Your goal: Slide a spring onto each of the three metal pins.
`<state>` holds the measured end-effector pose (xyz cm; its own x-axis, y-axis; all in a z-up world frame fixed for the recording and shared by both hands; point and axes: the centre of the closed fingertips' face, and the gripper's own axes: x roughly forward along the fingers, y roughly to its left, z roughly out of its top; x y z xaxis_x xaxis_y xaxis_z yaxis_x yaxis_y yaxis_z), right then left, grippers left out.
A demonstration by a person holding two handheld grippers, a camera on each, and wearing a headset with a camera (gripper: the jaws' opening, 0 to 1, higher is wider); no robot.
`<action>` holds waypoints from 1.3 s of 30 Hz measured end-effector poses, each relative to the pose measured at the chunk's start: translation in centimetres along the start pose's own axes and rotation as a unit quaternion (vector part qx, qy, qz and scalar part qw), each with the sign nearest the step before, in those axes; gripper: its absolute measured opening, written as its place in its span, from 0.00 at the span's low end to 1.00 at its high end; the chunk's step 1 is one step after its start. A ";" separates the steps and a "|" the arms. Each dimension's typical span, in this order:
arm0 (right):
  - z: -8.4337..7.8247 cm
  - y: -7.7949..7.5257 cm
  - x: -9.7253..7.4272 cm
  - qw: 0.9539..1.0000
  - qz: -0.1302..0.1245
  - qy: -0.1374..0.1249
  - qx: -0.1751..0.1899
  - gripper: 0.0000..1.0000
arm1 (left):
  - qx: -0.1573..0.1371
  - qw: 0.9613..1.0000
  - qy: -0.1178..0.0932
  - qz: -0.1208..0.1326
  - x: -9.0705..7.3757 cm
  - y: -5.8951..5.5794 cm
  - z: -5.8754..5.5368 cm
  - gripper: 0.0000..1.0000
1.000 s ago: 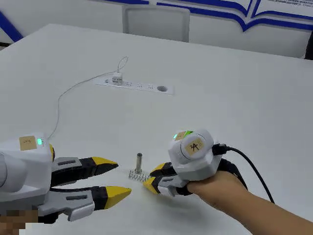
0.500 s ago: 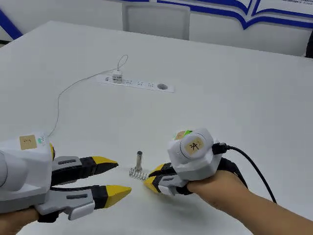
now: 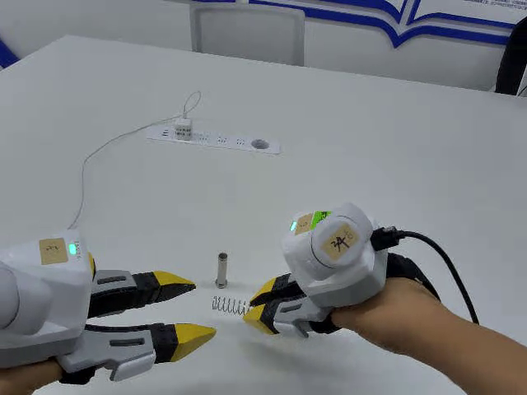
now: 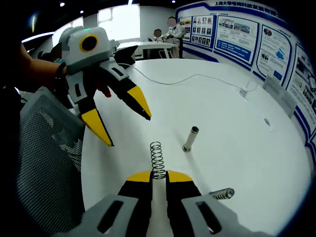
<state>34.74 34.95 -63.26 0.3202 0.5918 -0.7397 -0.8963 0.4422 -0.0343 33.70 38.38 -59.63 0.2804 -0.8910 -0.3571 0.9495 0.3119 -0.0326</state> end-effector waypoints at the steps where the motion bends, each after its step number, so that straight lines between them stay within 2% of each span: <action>1: 0.0 0.2 -0.3 1.000 0.004 0.003 -0.005 0.11 | 0.004 1.000 0.001 -0.002 0.1 -0.1 0.0 0.37; 8: 0.8 1.9 -1.9 0.999 0.030 0.018 -0.042 0.11 | 0.035 0.999 0.014 -0.018 0.4 -0.9 -0.1 0.35; 14: 0.9 3.1 -2.7 0.994 0.058 0.034 -0.083 0.11 | 0.063 0.997 0.026 -0.044 0.5 -2.1 -0.6 0.32; 19: 0.7 4.1 -3.0 0.990 0.080 0.043 -0.104 0.11 | 0.073 0.994 0.029 -0.073 0.7 -3.3 -0.7 0.28; 24: 0.3 4.5 -3.1 0.987 0.087 0.059 -0.122 0.11 | 0.092 0.990 0.042 -0.095 1.1 -4.5 -1.2 0.20; 27: 0.3 4.6 -3.1 0.986 0.091 0.064 -0.126 0.11 | 0.093 0.990 0.042 -0.100 1.1 -4.6 -1.3 0.15; 31: 0.7 5.0 -3.3 0.985 0.094 0.061 -0.128 0.11 | 0.093 0.990 0.043 -0.098 1.1 -4.4 -1.3 0.12; 39: 3.4 5.1 -4.2 0.989 0.096 0.013 -0.111 0.11 | 0.081 0.992 0.037 -0.092 1.1 -4.1 -1.1 0.11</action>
<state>29.91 37.01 -58.06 0.1328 0.6312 -0.7641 -0.9859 0.1634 -0.0364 29.97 36.50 -60.94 0.0943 -0.8992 -0.4272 0.9955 0.0831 0.0448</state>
